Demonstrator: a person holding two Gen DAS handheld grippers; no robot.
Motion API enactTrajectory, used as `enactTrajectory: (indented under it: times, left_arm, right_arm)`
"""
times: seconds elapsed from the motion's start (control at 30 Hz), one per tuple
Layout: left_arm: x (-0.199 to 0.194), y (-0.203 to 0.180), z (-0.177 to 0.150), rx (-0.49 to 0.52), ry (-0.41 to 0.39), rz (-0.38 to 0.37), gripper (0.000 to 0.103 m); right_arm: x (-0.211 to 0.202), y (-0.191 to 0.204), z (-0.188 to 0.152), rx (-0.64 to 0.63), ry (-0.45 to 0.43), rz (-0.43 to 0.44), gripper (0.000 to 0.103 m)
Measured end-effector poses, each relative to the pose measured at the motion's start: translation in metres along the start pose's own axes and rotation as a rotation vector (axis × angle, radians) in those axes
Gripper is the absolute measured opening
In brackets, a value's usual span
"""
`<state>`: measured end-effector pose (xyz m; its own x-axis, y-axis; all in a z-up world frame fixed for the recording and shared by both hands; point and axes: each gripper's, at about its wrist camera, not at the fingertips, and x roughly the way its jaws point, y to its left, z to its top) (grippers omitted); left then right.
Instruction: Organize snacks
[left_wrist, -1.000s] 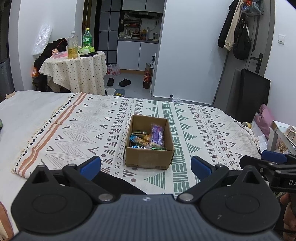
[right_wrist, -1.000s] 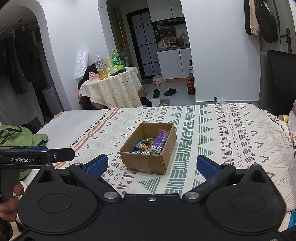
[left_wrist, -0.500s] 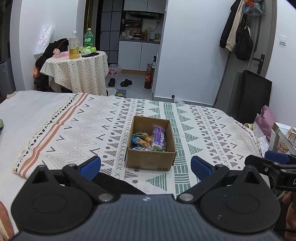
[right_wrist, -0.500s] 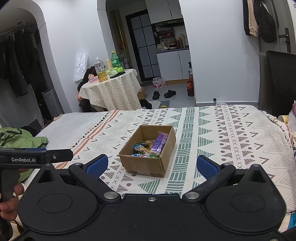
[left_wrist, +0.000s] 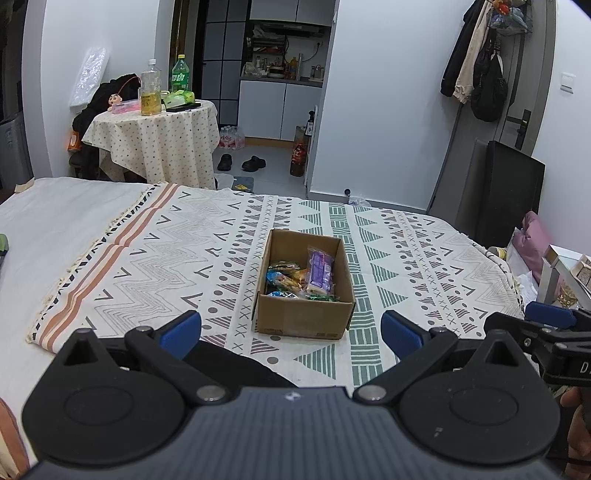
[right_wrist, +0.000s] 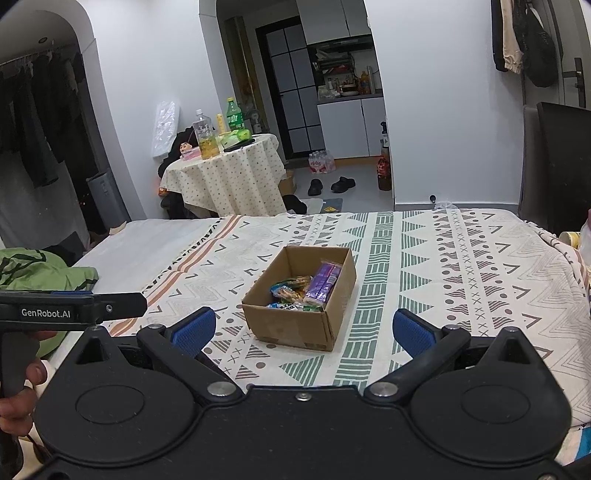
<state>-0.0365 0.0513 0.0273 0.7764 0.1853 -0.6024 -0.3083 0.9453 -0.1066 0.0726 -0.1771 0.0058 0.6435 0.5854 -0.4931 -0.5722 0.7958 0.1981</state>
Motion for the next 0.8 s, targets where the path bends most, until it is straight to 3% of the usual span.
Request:
enactTrajectory:
  times: [0.8]
  left_arm:
    - [-0.0034, 0.0023, -0.0013, -0.001, 0.008, 0.000, 0.103]
  right_arm:
    - [0.0013, 0.0035, 0.0000, 0.002, 0.002, -0.001, 0.103]
